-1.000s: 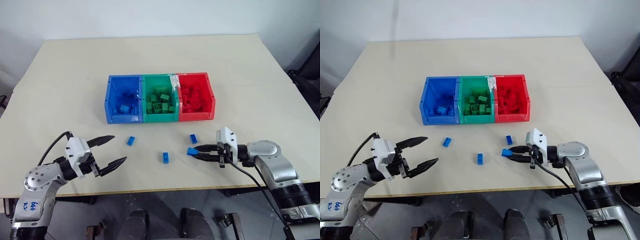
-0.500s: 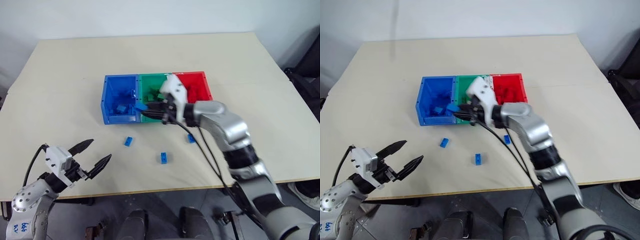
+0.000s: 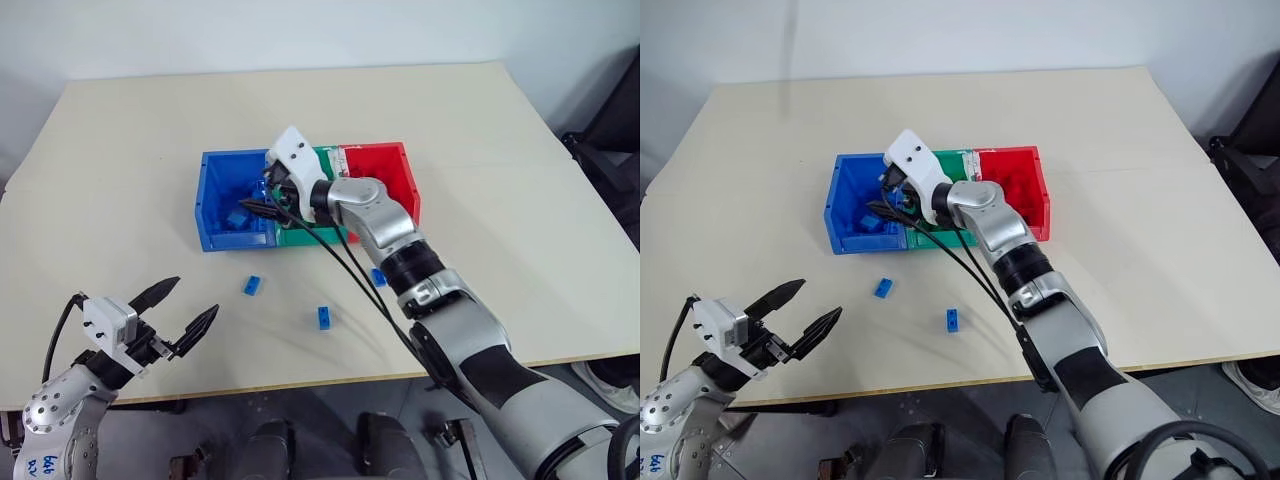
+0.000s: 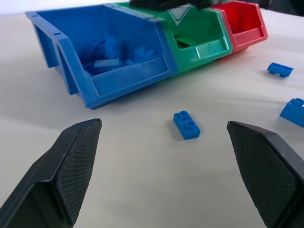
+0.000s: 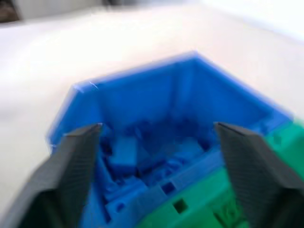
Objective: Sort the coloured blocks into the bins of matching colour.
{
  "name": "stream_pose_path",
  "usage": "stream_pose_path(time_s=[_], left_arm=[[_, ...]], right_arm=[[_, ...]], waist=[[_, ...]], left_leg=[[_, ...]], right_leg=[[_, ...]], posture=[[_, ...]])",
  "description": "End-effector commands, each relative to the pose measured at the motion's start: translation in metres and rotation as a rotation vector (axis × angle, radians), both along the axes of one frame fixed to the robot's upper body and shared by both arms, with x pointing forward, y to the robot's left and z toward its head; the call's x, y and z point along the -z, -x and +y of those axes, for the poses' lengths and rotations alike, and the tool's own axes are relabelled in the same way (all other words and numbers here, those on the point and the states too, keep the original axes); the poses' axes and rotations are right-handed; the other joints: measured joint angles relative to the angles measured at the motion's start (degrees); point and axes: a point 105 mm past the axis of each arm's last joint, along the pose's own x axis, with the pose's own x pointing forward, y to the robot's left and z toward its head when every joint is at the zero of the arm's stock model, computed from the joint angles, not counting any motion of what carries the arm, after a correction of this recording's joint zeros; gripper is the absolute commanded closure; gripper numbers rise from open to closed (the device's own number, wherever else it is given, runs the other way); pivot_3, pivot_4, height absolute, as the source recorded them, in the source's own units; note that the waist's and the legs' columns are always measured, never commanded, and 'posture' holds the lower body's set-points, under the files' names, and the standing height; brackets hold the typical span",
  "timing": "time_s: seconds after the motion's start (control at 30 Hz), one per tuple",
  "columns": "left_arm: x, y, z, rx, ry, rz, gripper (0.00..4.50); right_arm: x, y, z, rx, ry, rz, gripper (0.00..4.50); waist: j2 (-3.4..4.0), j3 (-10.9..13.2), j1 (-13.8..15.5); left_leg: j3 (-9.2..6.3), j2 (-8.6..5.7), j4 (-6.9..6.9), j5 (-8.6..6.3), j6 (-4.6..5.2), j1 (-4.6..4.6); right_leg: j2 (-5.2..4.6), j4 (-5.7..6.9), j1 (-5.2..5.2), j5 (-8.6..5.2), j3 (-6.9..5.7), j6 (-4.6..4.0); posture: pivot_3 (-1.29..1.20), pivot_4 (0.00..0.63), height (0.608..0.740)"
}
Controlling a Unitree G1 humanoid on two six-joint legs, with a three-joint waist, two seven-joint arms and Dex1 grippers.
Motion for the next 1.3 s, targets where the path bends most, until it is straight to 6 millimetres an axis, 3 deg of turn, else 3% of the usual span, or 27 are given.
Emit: stream_pose_path(time_s=[0.03,0.2,0.27,0.37,0.43,0.5,0.67,0.83,1.07,1.3], left_arm=[[-0.011,-0.002,-0.012,0.073,-0.016,-0.045,0.0],[-0.014,-0.015,-0.028,0.195,-0.047,-0.044,0.0],[-0.015,-0.019,-0.034,0.252,-0.062,-0.032,0.0],[-0.016,-0.029,-0.043,0.321,-0.067,-0.014,0.0],[-0.014,-0.037,-0.044,0.339,-0.083,0.005,0.0],[-0.013,-0.041,-0.047,0.365,-0.092,0.016,0.0],[-0.014,-0.05,-0.054,0.417,-0.115,0.0,0.0],[-0.014,-0.055,-0.054,0.433,-0.129,-0.012,0.0],[-0.017,-0.047,-0.046,0.425,-0.116,-0.014,0.0],[-0.016,-0.037,-0.043,0.391,-0.118,-0.018,0.0]], right_arm=[[-0.017,0.019,-0.024,-0.075,-0.075,-0.1,0.02],[0.012,0.054,-0.091,-0.127,-0.06,-0.138,0.02],[0.028,0.062,-0.127,-0.071,-0.033,-0.13,0.02],[0.054,0.066,-0.197,0.145,-0.019,-0.068,0.02],[0.068,0.081,-0.228,0.198,0.031,-0.074,0.02],[0.08,0.098,-0.251,0.227,0.093,-0.089,0.02],[0.093,0.131,-0.284,0.294,0.132,-0.068,0.02],[0.094,0.135,-0.281,0.315,0.101,-0.058,0.02],[0.087,0.111,-0.217,0.272,-0.037,0.055,0.02],[0.102,0.08,-0.198,0.409,-0.002,0.136,0.02]], waist=[[-0.02,0.0,0.4],[-0.03,0.0,0.5],[-0.03,0.0,0.4],[-0.02,0.0,0.7],[-0.03,0.0,0.8],[-0.02,0.0,0.7],[-0.03,0.0,0.6],[-0.03,0.0,0.6],[-0.03,0.0,0.6],[-0.03,0.0,2.0]], left_leg=[[0.0,0.0,0.0,0.0,0.0,0.0],[-0.02,-0.09,0.06,-0.01,0.02,-0.02],[0.02,-0.19,0.05,-0.02,0.03,-0.01],[0.07,-0.24,0.05,-0.02,0.03,0.01],[0.21,-0.23,0.05,-0.02,0.03,0.04],[0.35,-0.19,0.03,-0.02,0.04,0.09],[1.03,-0.06,0.04,-0.02,0.04,0.2],[1.05,0.0,0.22,-0.02,0.04,0.24],[0.62,0.16,0.29,-0.02,0.04,0.25],[0.56,0.12,0.39,-0.06,0.1,0.16]], right_leg=[[0.0,0.0,0.01,0.0,0.0,0.0],[-0.01,-0.02,0.07,0.01,-0.03,0.0],[0.0,-0.05,0.1,0.01,-0.07,0.0],[0.01,-0.08,0.12,0.01,-0.08,0.01],[0.01,-0.1,0.13,0.01,-0.04,0.01],[0.01,-0.11,0.12,0.01,-0.03,0.02],[0.02,-0.14,0.16,0.01,-0.03,0.03],[0.02,-0.11,0.23,0.02,-0.02,0.05],[0.02,-0.03,0.19,0.03,0.04,0.06],[-0.08,-0.08,0.17,0.06,0.04,0.11]], posture=[[0.0,0.15,0.74],[0.0,0.15,0.74],[0.0,0.15,0.74],[0.0,0.15,0.74],[0.0,0.15,0.74],[0.0,0.15,0.74],[0.0,0.15,0.74],[0.0,0.15,0.74],[0.0,0.15,0.74],[0.0,0.15,0.74]])
